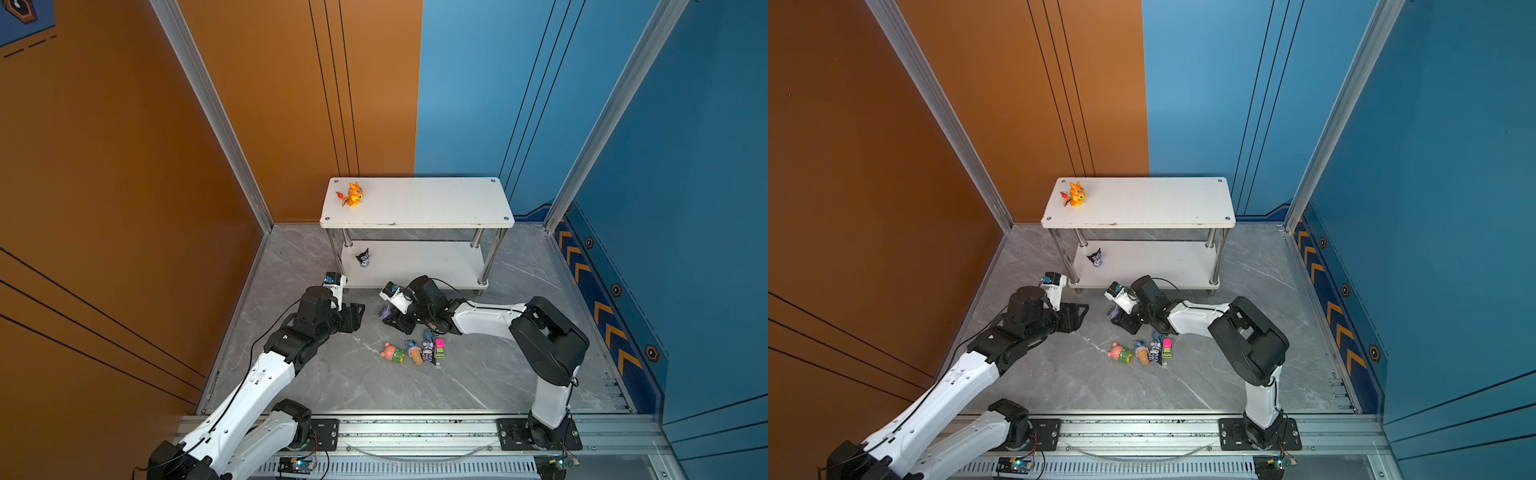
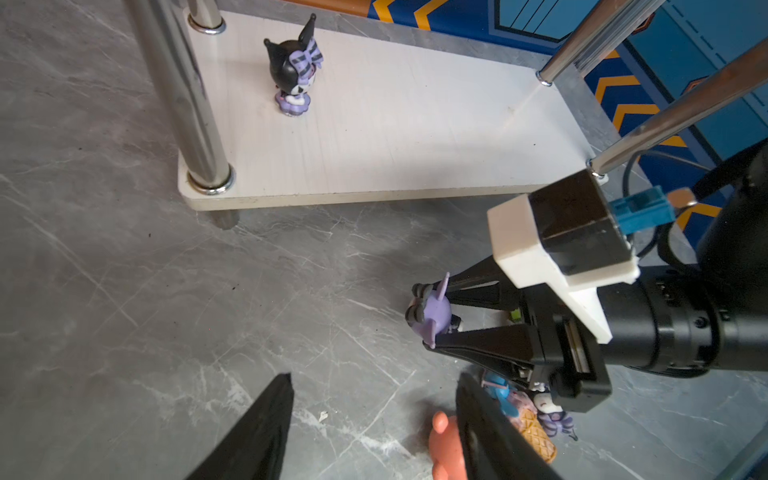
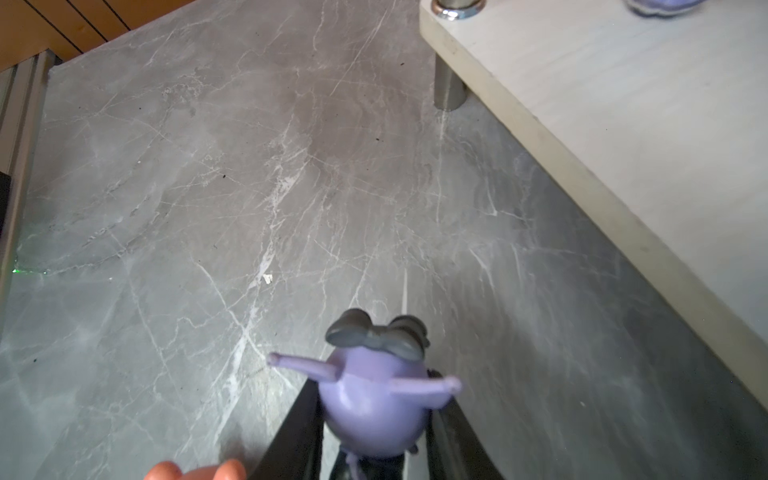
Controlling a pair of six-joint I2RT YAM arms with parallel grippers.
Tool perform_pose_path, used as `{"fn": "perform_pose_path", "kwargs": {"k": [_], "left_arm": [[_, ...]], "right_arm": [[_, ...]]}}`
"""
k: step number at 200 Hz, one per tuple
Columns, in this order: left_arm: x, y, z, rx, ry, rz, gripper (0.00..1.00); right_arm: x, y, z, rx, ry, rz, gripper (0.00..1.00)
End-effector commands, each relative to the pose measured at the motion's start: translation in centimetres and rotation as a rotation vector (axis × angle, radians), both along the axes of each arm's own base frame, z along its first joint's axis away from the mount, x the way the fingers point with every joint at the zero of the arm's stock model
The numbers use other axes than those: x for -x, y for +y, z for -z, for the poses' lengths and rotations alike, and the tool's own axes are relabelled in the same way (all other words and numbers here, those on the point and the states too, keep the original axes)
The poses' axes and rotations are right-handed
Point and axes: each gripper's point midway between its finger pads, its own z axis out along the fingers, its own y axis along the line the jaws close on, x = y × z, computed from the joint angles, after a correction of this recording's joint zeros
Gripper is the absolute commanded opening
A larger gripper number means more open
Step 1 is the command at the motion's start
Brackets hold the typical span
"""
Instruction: Place and organize the plastic toys onto the shelf
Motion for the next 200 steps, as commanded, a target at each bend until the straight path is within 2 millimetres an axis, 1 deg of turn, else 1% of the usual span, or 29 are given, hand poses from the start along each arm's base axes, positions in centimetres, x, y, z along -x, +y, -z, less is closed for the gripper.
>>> {"fn": "perform_pose_path", "kwargs": {"k": [1, 32, 55, 86, 120, 135, 140, 143, 149, 156, 160, 164, 173, 200], "left_arm": [[-0.1, 1.4, -0.3, -0.014, -0.035, -0.063, 0.64], [0.2, 2.1, -0.1, -0.021, -0.043, -0.088, 0.66], [0.2, 1.9, 0.2, -0.019, -0.036, -0.082, 0.66], [0.0, 1.6, 0.4, -0.011, -0.032, -0.068, 0.66], [-0.2, 1.4, 0.9, -0.009, -0.022, -0.061, 0.68], [-0.3, 1.1, 1.3, -0.003, -0.022, -0.051, 0.72], [-0.1, 1.1, 1.8, -0.005, -0.012, -0.048, 0.74], [-0.5, 0.9, 1.3, 0.008, -0.039, -0.047, 0.74], [-0.5, 0.8, 1.5, 0.013, -0.045, -0.044, 0.78], [-0.5, 0.7, 1.7, 0.019, -0.052, -0.042, 0.84], [-0.5, 0.6, 1.9, 0.022, -0.056, -0.037, 0.85], [-0.5, 0.6, 2.0, 0.024, -0.061, -0.035, 0.92], [-0.5, 0.4, 2.2, 0.029, -0.068, -0.026, 0.99], [-0.4, -0.3, 2.6, 0.013, -0.096, 0.011, 0.98]], "right_arm": [[0.9, 1.5, 0.5, 0.003, 0.013, -0.07, 0.24], [1.1, 2.4, 2.0, 0.014, 0.024, -0.098, 0.24], [1.3, 2.2, 2.9, 0.024, 0.034, -0.103, 0.24], [1.5, 1.6, 3.6, 0.03, 0.044, -0.096, 0.26], [1.5, 1.0, 3.6, 0.03, 0.043, -0.081, 0.37], [1.4, 0.6, 3.6, 0.031, 0.045, -0.069, 0.42], [1.4, 0.5, 3.5, 0.03, 0.046, -0.068, 0.44], [1.4, 0.5, 3.5, 0.03, 0.045, -0.067, 0.46], [1.4, 0.4, 3.5, 0.029, 0.047, -0.064, 0.48], [1.2, 0.2, 3.3, 0.028, 0.045, -0.059, 0.52], [1.2, 0.1, 3.2, 0.028, 0.045, -0.057, 0.53], [1.2, 0.0, 3.1, 0.029, 0.045, -0.055, 0.55], [1.1, -0.3, 2.9, 0.03, 0.049, -0.051, 0.57], [0.7, -1.4, 1.3, 0.01, 0.038, -0.026, 0.59]]}}
